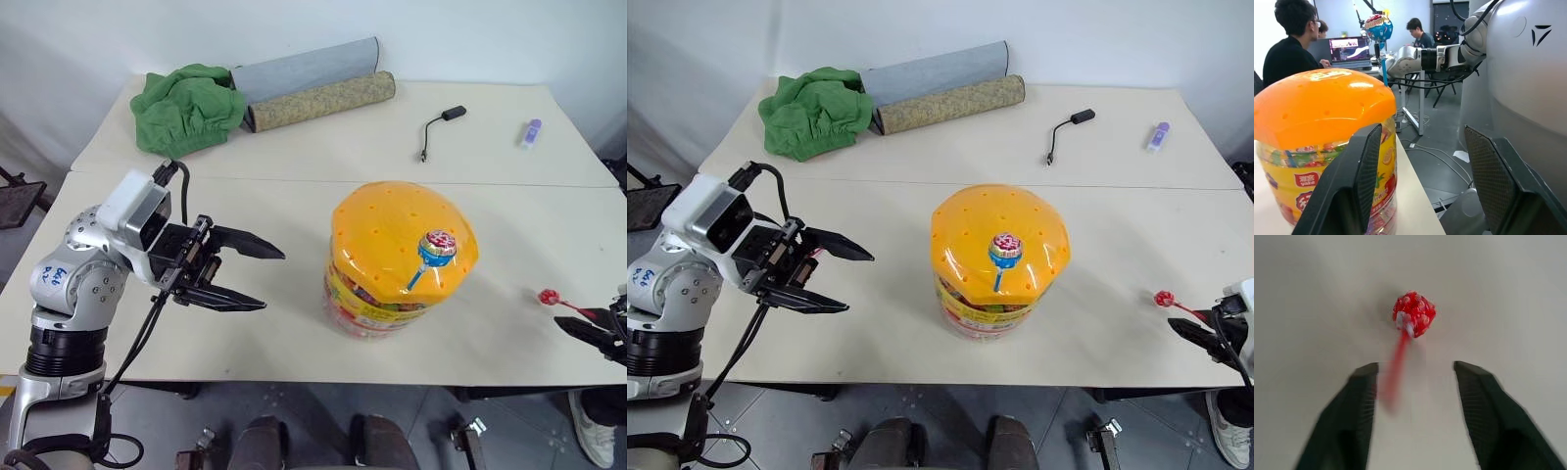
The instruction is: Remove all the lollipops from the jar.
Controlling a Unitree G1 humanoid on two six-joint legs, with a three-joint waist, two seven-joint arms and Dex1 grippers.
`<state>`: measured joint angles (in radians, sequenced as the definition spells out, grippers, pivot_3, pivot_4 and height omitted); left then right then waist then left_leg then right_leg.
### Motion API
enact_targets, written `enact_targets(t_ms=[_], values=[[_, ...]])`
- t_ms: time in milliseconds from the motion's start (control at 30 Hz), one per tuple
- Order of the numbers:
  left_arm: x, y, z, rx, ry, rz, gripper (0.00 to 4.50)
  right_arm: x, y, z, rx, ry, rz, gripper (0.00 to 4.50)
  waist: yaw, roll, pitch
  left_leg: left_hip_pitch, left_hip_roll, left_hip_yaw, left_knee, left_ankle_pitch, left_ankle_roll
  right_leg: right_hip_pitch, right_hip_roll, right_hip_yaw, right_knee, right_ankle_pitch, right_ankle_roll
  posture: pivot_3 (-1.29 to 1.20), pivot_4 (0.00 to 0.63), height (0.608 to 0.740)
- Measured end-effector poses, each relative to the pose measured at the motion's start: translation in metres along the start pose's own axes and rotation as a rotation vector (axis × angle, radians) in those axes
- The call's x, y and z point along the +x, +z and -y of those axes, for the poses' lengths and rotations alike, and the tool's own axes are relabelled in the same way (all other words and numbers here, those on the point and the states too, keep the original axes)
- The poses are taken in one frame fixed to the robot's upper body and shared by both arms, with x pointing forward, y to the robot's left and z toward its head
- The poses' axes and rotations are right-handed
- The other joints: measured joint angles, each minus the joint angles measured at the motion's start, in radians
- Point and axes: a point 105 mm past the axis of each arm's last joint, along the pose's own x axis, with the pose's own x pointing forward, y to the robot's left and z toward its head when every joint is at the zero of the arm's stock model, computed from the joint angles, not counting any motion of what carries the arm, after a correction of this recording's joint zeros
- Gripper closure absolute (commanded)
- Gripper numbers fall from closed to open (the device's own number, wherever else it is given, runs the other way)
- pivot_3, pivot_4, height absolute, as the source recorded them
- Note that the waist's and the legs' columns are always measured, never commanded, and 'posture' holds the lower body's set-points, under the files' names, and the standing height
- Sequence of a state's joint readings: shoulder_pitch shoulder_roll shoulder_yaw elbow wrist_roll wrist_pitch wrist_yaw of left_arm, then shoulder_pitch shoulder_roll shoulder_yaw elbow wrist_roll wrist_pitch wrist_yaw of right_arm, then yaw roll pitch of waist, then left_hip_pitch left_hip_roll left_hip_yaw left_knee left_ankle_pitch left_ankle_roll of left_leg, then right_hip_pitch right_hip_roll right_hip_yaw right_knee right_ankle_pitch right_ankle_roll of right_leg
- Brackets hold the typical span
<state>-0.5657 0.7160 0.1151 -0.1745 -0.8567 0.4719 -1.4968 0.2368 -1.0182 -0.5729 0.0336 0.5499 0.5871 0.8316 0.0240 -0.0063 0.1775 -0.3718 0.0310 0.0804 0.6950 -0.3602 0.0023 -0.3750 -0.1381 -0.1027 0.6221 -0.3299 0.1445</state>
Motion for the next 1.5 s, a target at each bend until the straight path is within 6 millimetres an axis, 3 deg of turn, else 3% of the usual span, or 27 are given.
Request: enact_targets(t_ms=[33, 67, 167, 233, 433, 567, 700, 800, 867, 1200, 1400, 1500], values=[[-0.001, 0.000, 0.000, -0.001, 0.003, 0.002, 1.66, -0.003, 0.006, -0.002, -0.006, 0.028, 0.030, 0.87, 0.001, 0.000, 0.000, 0.000, 0.000, 0.000, 0.000, 0.000, 0.000, 0.000, 0.000, 0.000, 0.000, 0.000, 0.000, 0.00, 0.150, 0.740], [-0.002, 0.000, -0.001, -0.007, 0.009, 0.004, 1.66, -0.008, 0.017, -0.005, 0.000, 0.076, 0.088, 0.87, 0.001, 0.001, 0.001, 0.000, 0.000, 0.000, 0.000, 0.000, 0.000, 0.000, 0.000, 0.000, -0.001, 0.000, 0.000, 0.00, 0.150, 0.740], [-0.010, 0.002, -0.003, -0.033, 0.048, 0.031, 1.66, -0.033, 0.079, -0.039, -0.042, 0.341, 0.381, 0.87, -0.002, 0.002, 0.001, 0.001, 0.002, -0.001, 0.000, 0.000, 0.000, 0.000, 0.001, 0.000, 0.000, 0.000, 0.000, 0.00, 0.150, 0.740], [-0.014, -0.001, -0.003, -0.052, 0.069, 0.043, 1.66, -0.053, 0.117, -0.069, -0.180, 0.488, 0.516, 0.87, -0.004, 0.002, 0.001, 0.001, 0.002, -0.003, 0.000, 0.000, 0.000, 0.000, 0.002, 0.000, 0.000, 0.000, 0.000, 0.00, 0.150, 0.740], [-0.032, -0.013, -0.007, -0.086, 0.166, 0.067, 1.66, -0.067, 0.143, -0.137, -0.417, 0.762, 0.587, 0.87, 0.004, 0.001, 0.002, -0.001, 0.001, -0.004, 0.002, 0.000, 0.000, 0.001, 0.001, -0.001, 0.000, 0.000, 0.000, 0.00, 0.150, 0.740], [-0.041, -0.025, -0.001, -0.090, 0.230, 0.069, 1.66, -0.069, 0.155, -0.202, -0.550, 1.018, 0.673, 0.87, -0.004, 0.001, 0.002, 0.000, 0.001, -0.012, 0.001, 0.000, -0.001, 0.000, 0.001, -0.001, 0.001, 0.000, 0.000, 0.00, 0.150, 0.740], [-0.040, -0.027, 0.001, -0.092, 0.253, 0.065, 1.66, -0.062, 0.161, -0.225, -0.589, 1.103, 0.676, 0.87, 0.001, -0.001, 0.003, -0.002, 0.001, -0.014, 0.002, 0.000, -0.001, 0.000, 0.000, -0.002, 0.001, 0.000, 0.000, 0.00, 0.150, 0.740], [-0.035, -0.023, 0.002, -0.069, 0.252, 0.052, 1.66, -0.054, 0.165, -0.237, -0.614, 1.129, 0.675, 0.87, 0.002, -0.001, 0.003, -0.002, 0.000, -0.015, 0.003, 0.000, -0.001, 0.001, 0.000, -0.002, 0.002, 0.000, 0.000, 0.00, 0.150, 0.740], [-0.033, -0.021, 0.001, -0.058, 0.254, 0.047, 1.66, -0.051, 0.168, -0.244, -0.632, 1.133, 0.676, 1.28, -0.002, -0.001, 0.003, -0.001, 0.000, -0.015, 0.003, 0.000, -0.001, 0.001, 0.000, -0.002, 0.002, 0.000, 0.000, 0.00, 0.150, 0.740], [-0.012, -0.003, 0.000, 0.013, 0.219, 0.092, 1.66, -0.048, 0.167, -0.243, -0.602, 1.170, 0.671, 4.48, -0.001, -0.001, 0.003, -0.001, 0.000, -0.015, 0.003, 0.000, -0.001, 0.002, 0.000, -0.002, 0.003, 0.000, 0.000, 0.00, 0.150, 0.740], [-0.001, 0.007, -0.001, 0.044, 0.182, 0.116, 1.66, -0.058, 0.178, -0.232, -0.477, 1.174, 0.763, 4.48, -0.001, -0.001, 0.003, -0.001, 0.000, -0.015, 0.003, 0.000, -0.001, 0.001, 0.000, -0.002, 0.003, 0.000, 0.000, 0.00, 0.150, 0.740], [0.007, 0.016, -0.004, 0.066, 0.140, 0.140, 1.66, -0.068, 0.197, -0.206, -0.340, 1.027, 0.822, 4.48, 0.003, -0.002, 0.003, -0.002, 0.000, -0.016, 0.004, 0.000, 0.000, 0.001, -0.001, -0.003, 0.003, 0.000, 0.000, 0.00, 0.150, 0.740]])
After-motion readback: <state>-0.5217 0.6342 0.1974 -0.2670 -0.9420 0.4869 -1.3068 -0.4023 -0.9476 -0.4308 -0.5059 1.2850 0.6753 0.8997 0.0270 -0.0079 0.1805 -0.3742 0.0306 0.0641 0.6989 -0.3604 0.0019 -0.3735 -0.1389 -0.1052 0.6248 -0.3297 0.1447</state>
